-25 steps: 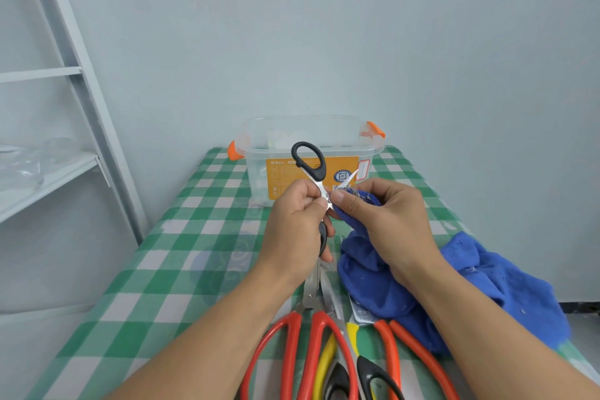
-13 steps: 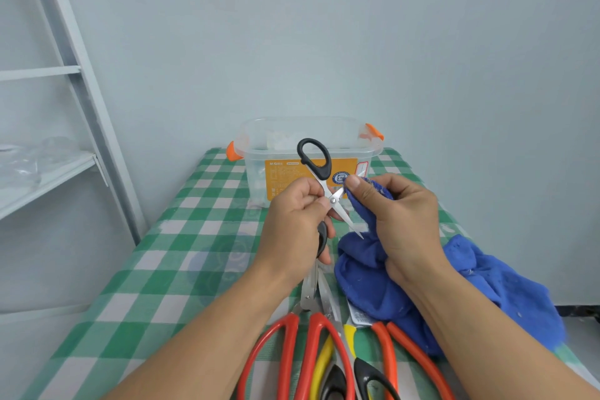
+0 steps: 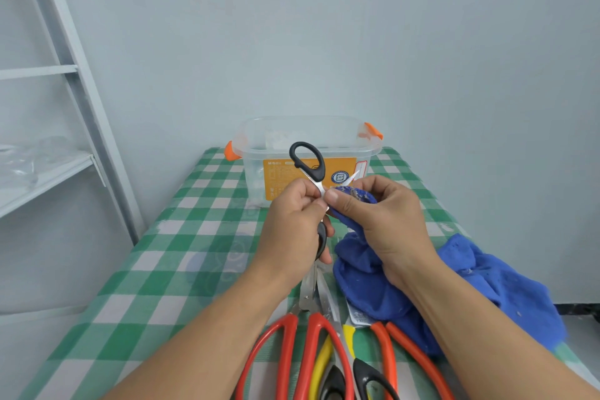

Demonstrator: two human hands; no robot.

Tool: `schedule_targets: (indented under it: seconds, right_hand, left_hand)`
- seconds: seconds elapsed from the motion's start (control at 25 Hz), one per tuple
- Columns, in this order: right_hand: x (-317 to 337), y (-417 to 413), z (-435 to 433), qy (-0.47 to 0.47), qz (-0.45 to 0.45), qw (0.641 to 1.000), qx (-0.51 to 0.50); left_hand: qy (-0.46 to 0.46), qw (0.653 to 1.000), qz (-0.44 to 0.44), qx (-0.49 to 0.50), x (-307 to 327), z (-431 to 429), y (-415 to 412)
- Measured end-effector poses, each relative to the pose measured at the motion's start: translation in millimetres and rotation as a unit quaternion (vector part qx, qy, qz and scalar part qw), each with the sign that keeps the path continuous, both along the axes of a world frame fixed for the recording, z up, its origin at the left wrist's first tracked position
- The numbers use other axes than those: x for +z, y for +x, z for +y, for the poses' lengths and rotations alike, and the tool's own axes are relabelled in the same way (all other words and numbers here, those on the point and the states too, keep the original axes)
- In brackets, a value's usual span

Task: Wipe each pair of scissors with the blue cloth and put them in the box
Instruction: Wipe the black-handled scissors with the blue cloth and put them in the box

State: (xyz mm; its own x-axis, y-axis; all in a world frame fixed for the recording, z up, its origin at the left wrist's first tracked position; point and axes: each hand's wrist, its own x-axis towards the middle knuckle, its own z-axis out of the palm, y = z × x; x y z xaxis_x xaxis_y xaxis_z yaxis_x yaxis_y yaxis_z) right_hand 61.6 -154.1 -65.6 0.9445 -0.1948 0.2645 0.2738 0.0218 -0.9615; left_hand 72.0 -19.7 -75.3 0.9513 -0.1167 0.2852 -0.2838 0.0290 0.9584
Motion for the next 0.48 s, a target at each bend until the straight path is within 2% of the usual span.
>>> schedule_targets:
  seconds: [0.24,0.48]
  right_hand:
    - [1.3,4.8,-1.7,0.150,0.035,0.987,0.054]
    - [-0.9,6.1,2.6,0.088,0.011,0.996,0.000]
  left_hand:
    - [-0.007,1.000,0.023,-0.011,-1.9,-5.2,-4.2]
    - [-0.015,1.000,0.017,-0.003,1.5,-4.1,-5.9]
